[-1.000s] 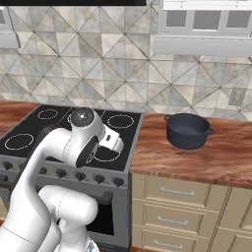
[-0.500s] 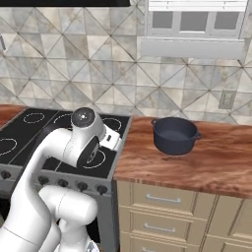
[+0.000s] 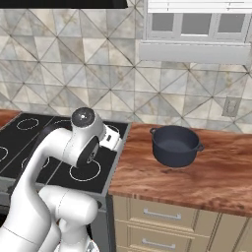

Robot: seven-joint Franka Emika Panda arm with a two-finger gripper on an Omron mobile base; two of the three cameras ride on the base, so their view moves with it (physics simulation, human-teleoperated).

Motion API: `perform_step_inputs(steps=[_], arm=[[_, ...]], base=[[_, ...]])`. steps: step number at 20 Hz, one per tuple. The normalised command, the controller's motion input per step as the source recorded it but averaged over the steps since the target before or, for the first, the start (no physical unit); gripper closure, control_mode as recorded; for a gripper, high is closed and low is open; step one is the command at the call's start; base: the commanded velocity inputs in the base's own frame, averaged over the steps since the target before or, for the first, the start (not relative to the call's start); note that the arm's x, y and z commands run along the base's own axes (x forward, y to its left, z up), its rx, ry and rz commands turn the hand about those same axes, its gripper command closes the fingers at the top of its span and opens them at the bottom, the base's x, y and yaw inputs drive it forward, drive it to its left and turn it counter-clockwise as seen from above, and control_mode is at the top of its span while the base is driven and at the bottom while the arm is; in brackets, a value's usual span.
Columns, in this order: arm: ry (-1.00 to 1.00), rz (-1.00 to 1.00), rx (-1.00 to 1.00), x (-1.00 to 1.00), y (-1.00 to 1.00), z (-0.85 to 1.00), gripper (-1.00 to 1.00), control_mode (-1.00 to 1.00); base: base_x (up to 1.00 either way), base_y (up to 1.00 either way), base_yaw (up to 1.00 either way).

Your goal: Turn on the sink faucet. Then move the broccoli from the counter to the sink. Turn off the sink. Move the vegetable from the sink to the pot next to the stove. Finally move the pot to the front right burner.

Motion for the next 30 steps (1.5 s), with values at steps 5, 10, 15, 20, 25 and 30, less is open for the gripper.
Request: perform_step_inputs(steps=[5, 10, 15, 20, 25, 30], arm=[[0.00, 0.00, 0.00, 0.00, 0.00, 0.00, 1.00, 1.00], [0.00, 0.00, 0.00, 0.00, 0.00, 0.00, 1.00, 1.00], [0.01, 0.00, 0.00, -0.02, -0.18, 0.05, 1.00, -1.00], [0.06, -0.01, 0.00, 0.00, -0.32, 0.25, 1.00, -1.00], [0.08, -0.07, 0.00, 0.01, -0.58, 0.17, 1.00, -1.00], [0.09, -0.08, 0.00, 0.04, -0.73, 0.01, 1.00, -1.00]], base=[[0.24, -0.10, 0.04], [0.07, -0.08, 0.03], [0.00, -0.06, 0.01], [0.00, 0.00, 0.00], [0.00, 0.00, 0.00], [0.00, 0.00, 0.00]])
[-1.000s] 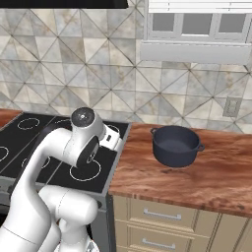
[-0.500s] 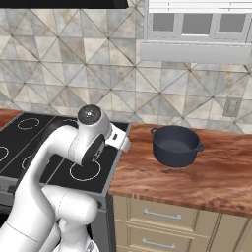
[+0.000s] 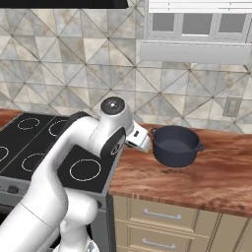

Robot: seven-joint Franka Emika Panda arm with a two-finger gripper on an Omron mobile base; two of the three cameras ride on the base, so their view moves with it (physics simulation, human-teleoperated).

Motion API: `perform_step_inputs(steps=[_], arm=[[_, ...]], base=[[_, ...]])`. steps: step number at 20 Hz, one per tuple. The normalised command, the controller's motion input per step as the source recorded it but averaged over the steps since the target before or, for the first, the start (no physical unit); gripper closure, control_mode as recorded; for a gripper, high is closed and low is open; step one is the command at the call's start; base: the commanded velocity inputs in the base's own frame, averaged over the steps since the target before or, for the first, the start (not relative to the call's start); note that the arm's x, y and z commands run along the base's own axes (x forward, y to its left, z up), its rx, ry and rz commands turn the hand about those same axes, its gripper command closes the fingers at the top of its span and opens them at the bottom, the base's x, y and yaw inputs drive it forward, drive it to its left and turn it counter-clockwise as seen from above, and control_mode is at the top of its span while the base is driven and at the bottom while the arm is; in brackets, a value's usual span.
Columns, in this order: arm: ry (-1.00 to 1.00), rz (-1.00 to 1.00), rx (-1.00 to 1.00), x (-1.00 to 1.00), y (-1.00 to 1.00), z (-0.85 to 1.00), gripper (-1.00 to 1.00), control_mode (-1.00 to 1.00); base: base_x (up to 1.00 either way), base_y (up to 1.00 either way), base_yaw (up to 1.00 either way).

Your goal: Turn on the sink faucet. Then move the broccoli from the counter to the sink. Turn off the sink. Move the vegetable from the sink to the pot next to the stove. Finally move the pot to the front right burner.

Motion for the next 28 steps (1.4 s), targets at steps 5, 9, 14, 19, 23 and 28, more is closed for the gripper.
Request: perform_step_inputs(steps=[5, 9, 14, 19, 23, 28], arm=[[0.03, -0.05, 0.00, 0.15, -0.80, -0.03, 1.00, -1.00], [0.00, -0.05, 0.00, 0.25, -0.69, -0.08, 1.00, -1.00], [0.01, -0.02, 0.00, 0.49, -0.33, -0.26, 1.00, -1.00], [0.00, 0.00, -0.01, 0.58, -0.04, -0.49, 1.00, -1.00], [0.01, 0.00, 0.00, 0.53, -0.14, -0.48, 1.00, -1.00], [0.00, 0.00, 0.00, 0.48, -0.29, -0.14, 1.00, -1.00]], base=[[0.00, 0.00, 0.00], [0.00, 0.00, 0.00], [0.00, 0.00, 0.00], [0.00, 0.00, 0.00], [0.00, 0.00, 0.00], [0.00, 0.00, 0.00]])
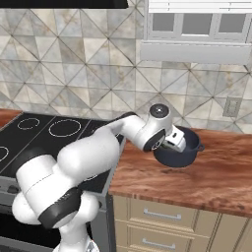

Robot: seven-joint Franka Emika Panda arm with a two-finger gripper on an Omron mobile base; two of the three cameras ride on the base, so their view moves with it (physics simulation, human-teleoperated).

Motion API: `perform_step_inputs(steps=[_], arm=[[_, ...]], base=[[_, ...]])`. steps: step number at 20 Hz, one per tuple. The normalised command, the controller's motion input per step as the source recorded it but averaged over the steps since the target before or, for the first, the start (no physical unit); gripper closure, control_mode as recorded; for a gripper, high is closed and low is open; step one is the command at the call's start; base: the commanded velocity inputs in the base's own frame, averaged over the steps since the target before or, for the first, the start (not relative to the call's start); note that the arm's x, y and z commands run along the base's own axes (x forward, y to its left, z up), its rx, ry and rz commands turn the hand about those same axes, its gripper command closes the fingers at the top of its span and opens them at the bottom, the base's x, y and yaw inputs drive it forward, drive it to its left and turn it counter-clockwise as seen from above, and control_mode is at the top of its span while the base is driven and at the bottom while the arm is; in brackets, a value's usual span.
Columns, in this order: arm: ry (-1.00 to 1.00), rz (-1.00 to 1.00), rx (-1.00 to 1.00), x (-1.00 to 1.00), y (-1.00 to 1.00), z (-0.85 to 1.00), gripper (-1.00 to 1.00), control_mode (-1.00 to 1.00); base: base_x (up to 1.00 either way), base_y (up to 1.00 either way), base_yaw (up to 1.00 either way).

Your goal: Turn on the sink faucet. Then move the broccoli from the counter to the sink. Turn off the sink. Move the vegetable from the sink to the pot next to the stove. Finally move the pot to the front right burner.

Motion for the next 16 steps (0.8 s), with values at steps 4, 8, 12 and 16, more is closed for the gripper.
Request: perform_step_inputs(steps=[4, 8, 12, 16], arm=[[0.03, 0.00, 0.00, 0.52, -0.33, -0.09, 1.00, -1.00], [0.05, 0.00, 0.00, 0.46, -0.26, -0.21, 1.00, -1.00], [0.06, 0.01, 0.00, 0.38, -0.18, -0.26, 1.00, -1.00], [0.06, 0.02, 0.00, 0.38, -0.19, -0.23, 1.00, -1.00]], base=[[0.00, 0.00, 0.00], [0.00, 0.00, 0.00], [0.00, 0.00, 0.00], [0.00, 0.00, 0.00]])
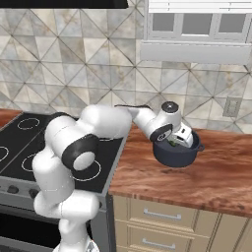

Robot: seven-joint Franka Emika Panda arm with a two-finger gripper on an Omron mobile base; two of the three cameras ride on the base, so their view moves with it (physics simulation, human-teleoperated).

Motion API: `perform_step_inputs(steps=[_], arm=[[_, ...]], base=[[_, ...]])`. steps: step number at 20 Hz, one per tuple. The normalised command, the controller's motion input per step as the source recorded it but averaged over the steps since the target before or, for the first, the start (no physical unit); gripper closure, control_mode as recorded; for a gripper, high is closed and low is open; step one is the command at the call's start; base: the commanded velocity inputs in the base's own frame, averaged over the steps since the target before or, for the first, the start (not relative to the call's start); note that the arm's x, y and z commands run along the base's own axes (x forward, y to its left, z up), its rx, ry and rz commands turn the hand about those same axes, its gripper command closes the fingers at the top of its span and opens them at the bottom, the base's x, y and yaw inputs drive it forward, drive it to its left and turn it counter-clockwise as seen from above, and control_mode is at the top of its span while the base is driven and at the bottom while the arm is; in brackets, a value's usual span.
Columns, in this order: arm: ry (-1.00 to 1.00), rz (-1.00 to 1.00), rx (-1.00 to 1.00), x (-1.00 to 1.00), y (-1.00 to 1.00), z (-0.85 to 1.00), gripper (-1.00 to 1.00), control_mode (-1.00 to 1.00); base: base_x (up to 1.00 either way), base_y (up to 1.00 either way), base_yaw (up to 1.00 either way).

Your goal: Turn on the sink faucet. Then move the broccoli from the counter to the sink. Turn off the sink. Move the vegetable from the sink to the pot next to the stove. Finally move the pot to the front right burner.

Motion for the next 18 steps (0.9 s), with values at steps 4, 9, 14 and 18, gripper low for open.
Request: perform_step_inputs(steps=[4, 9, 14, 18], arm=[[0.05, 0.04, 0.00, 0.36, -0.17, -0.26, 1.00, -1.00], [0.04, 0.05, 0.00, 0.31, -0.12, -0.30, 1.00, -1.00], [0.05, 0.05, 0.00, 0.31, -0.07, -0.29, 1.00, -1.00], [0.04, 0.03, 0.00, 0.29, 0.00, -0.16, -1.00, -1.00]], base=[[0.00, 0.00, 0.00], [0.00, 0.00, 0.00], [0.00, 0.00, 0.00], [0.00, 0.00, 0.00]])
